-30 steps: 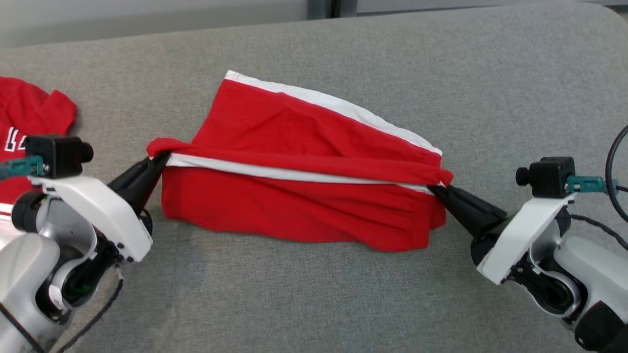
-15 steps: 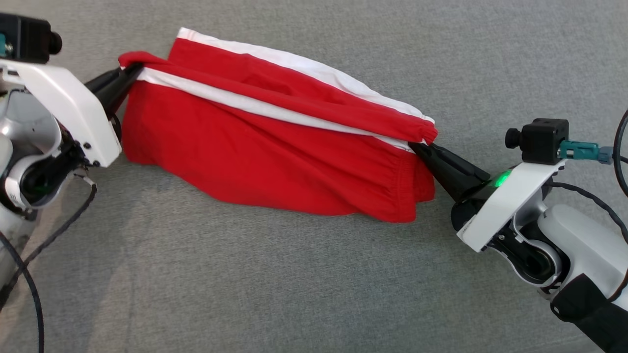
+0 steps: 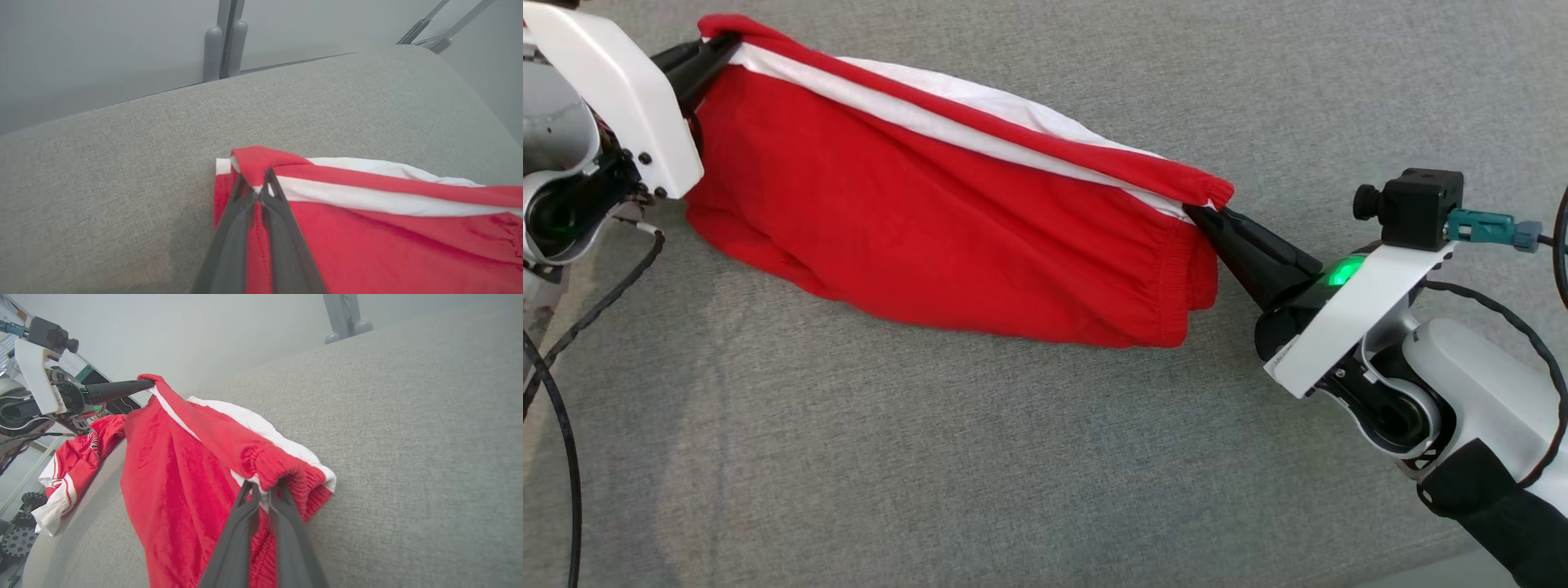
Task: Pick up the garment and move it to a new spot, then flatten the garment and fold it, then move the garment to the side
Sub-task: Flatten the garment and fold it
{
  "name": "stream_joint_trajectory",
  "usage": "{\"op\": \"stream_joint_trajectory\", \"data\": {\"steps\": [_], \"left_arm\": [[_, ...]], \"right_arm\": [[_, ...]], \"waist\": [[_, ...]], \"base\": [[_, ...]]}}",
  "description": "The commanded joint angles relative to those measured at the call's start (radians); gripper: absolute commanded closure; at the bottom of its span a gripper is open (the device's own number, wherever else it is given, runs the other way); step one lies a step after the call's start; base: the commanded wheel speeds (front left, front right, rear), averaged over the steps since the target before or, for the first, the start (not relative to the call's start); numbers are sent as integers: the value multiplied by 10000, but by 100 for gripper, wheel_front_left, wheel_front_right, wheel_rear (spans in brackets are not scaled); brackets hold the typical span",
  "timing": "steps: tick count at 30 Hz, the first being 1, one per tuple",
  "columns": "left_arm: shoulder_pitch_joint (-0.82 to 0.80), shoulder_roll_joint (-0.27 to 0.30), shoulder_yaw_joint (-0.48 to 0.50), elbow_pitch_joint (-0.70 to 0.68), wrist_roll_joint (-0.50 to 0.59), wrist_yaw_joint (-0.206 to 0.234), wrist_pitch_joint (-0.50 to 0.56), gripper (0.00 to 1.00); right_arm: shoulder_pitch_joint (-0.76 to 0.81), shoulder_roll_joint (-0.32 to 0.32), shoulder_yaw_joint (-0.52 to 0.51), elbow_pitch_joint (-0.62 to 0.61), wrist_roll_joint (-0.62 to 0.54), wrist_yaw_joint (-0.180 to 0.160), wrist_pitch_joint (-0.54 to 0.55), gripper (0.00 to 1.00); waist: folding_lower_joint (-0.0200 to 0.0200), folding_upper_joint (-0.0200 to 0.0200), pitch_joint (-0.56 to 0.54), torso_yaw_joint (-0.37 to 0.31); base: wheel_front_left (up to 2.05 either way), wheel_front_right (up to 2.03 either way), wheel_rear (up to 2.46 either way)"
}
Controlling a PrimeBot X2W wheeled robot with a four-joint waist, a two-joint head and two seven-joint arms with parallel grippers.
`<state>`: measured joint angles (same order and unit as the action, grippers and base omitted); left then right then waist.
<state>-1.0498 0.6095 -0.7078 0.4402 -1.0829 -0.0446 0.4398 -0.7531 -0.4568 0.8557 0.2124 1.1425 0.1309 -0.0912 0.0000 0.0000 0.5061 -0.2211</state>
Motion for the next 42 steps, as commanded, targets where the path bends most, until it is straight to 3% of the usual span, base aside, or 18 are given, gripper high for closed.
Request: {"op": "stream_joint_trajectory", "data": {"steps": [1,14,15,17,18,19,20,34,42], "left_arm": [[-217,-21,3,164,69,-73,24,100],[-717,-360,-164,1398,156,-323,13,100],[-748,-390,-184,1457,160,-353,9,92],[-826,-468,-231,1591,149,-422,35,11],[-873,-507,-249,1655,139,-439,44,0],[-901,-542,-269,1704,122,-468,70,0],[-911,-590,-294,1746,83,-513,100,0],[-492,-627,-476,1981,-405,-771,470,0],[180,-129,-687,1673,-1098,-854,1594,0]], "right_arm": [[-44,33,-65,12,-47,0,33,100],[-494,658,-17,589,-117,0,-115,98],[-551,685,-8,625,-126,2,-137,78],[-606,703,25,698,-127,0,-178,55],[-623,709,48,731,-122,2,-193,34],[-638,711,71,762,-113,2,-181,11],[-667,698,98,794,-120,2,-180,0],[-535,406,201,1159,15,2,-337,0],[157,-63,97,808,219,2,-407,0]], "waist": [[0,0,31,-94],[0,0,258,-375],[0,0,267,-372],[0,0,266,-348],[0,0,255,-332],[0,0,239,-313],[0,0,220,-292],[0,0,-537,-149],[0,0,-1153,-270]], "base": [[0,0,0],[0,0,0],[0,0,0],[0,0,0],[0,0,0],[0,0,0],[0,0,0],[0,0,0],[0,0,0]]}}
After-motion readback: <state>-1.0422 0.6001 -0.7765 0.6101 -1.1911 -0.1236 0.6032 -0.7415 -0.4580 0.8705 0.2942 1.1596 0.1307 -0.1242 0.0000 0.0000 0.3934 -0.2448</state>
